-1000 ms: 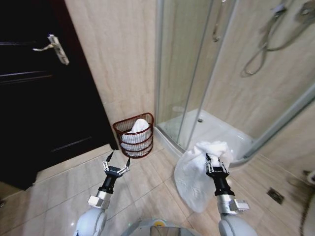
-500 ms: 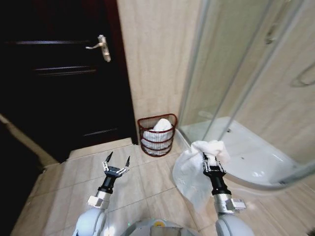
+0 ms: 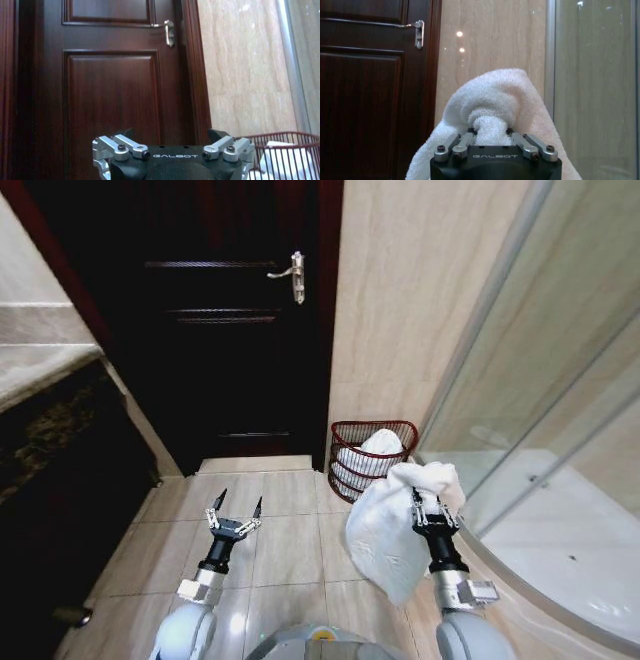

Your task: Discard the used towel into the hamper.

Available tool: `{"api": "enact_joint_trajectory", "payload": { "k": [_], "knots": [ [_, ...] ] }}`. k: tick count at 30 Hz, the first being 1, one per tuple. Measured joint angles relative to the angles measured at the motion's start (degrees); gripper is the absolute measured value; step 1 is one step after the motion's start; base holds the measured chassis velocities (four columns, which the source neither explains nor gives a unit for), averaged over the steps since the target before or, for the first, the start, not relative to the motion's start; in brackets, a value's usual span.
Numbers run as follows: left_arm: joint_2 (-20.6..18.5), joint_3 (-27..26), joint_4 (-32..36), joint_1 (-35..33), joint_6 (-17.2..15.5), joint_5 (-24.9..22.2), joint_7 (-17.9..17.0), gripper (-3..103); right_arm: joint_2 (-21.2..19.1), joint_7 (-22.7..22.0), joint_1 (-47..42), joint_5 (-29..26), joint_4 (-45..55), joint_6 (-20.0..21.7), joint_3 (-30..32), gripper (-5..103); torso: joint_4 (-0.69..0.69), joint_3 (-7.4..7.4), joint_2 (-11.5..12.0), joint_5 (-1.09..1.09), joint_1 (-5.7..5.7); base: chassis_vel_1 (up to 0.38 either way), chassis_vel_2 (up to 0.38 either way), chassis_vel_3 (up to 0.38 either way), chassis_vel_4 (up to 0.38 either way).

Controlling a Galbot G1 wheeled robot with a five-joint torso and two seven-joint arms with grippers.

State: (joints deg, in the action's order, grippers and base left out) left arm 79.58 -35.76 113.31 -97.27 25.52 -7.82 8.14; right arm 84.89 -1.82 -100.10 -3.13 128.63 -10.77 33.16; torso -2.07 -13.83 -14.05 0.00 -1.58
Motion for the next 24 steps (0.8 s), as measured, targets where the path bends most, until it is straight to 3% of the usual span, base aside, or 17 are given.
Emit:
{"api": "enact_joint_trajectory", "payload": {
  "k": [7,24],
  "knots": [
    [0.02,-0.05,0.80,-0.04,-1.27,0.22,-0.43,100,0.00,-0.09,0.07,-0.08,-0.19,0.00,0.13,27,-0.02,-0.43,-0.68,0.01,-0.23,0.000,0.000,0.000,0.000],
    [0.22,-0.11,1.53,-0.28,-1.34,0.34,-0.26,100,-0.12,-0.15,-0.02,-0.11,0.73,0.00,0.35,27,-0.02,-3.18,-4.91,0.00,-1.70,0.000,0.000,0.000,0.000]
  ]
}}
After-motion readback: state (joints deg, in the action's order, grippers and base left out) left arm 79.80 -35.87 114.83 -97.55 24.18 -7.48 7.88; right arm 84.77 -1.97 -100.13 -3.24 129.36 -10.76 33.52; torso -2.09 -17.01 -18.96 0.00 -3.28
